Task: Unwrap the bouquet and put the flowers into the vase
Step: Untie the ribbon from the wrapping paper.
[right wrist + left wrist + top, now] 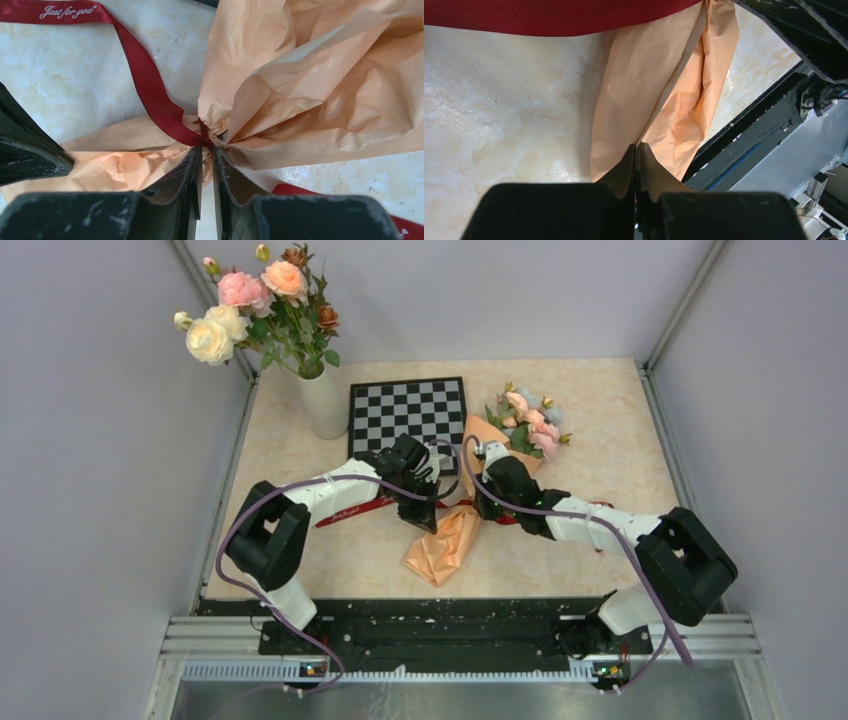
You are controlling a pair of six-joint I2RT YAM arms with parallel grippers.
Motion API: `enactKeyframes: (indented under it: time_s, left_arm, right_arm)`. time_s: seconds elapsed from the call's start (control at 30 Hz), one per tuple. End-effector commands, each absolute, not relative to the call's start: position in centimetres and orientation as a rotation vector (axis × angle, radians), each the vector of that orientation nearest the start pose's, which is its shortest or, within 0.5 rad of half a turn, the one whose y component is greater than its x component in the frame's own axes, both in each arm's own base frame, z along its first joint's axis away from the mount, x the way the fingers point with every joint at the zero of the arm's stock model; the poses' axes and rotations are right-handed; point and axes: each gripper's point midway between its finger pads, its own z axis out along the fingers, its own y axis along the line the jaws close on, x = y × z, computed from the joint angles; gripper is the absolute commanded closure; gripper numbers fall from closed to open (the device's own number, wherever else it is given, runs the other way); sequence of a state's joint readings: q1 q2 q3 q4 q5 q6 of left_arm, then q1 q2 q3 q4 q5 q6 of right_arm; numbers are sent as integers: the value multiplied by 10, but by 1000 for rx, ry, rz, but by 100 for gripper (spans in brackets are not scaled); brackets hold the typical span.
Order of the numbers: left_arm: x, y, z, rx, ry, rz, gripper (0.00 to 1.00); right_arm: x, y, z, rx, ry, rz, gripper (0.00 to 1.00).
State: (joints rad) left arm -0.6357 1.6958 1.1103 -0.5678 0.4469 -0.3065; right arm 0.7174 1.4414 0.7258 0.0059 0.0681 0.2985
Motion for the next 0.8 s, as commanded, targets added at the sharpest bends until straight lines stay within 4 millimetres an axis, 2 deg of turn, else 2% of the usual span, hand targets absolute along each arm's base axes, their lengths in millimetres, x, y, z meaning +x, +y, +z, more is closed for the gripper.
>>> enactKeyframes:
  time_s: [0.0,0.3,0.77]
  left_arm:
    - [232,-279,71,632,2767,-841,100]
    - [233,-278,72,633,2768,-835,100]
    - [231,-278,68,634,2781,-836,100]
  right_arm:
    - [299,252,92,-453,2208,422,83]
    - [297,250,75,-488,2260,385,83]
    - [305,249,61,-508,2274,321,84]
